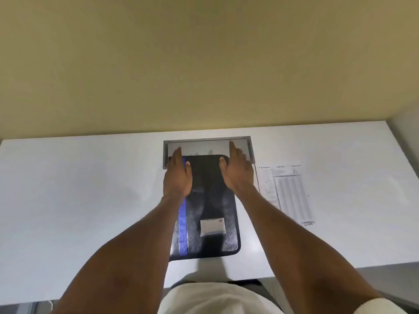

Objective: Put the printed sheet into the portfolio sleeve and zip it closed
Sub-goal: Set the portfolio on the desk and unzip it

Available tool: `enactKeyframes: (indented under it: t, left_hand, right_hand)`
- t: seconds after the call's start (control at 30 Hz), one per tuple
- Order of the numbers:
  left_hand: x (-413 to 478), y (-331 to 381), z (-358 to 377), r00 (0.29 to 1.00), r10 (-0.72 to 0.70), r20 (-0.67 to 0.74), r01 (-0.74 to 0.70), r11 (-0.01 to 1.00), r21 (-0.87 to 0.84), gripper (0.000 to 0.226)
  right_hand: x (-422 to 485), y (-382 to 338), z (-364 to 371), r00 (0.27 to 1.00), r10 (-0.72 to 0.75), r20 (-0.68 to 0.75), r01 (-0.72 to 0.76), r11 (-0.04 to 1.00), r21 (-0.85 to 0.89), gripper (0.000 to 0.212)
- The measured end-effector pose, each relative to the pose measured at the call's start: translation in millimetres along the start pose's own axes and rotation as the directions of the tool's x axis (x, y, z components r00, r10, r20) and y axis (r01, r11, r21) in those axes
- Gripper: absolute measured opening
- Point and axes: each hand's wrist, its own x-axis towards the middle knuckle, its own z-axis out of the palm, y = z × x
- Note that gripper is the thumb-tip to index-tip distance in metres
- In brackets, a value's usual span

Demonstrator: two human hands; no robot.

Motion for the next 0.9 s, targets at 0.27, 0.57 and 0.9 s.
enactKeyframes:
  t: [0.27,0.57,0.9]
  left_hand:
    - [9,-33,17,0.972,-0.175,0.157,0.154,0.978,0.138,0.063]
    - [60,-52,23,0.923,-0.277,0.266,0.254,0.96,0.119,0.064]
    - [103,-51,32,0.868,-0.346,0.356,0.374,0.927,-0.01,0.051]
  right_hand:
    - [1,27,47,0.938,0.175,0.298,-0.174,0.984,-0.029,0.075]
    - [38,37,75,0.909,0.218,0.356,-0.236,0.972,0.007,0.076]
    - [90,23,87,0.948,0.071,0.31,-0.037,0.993,-0.114,0.062]
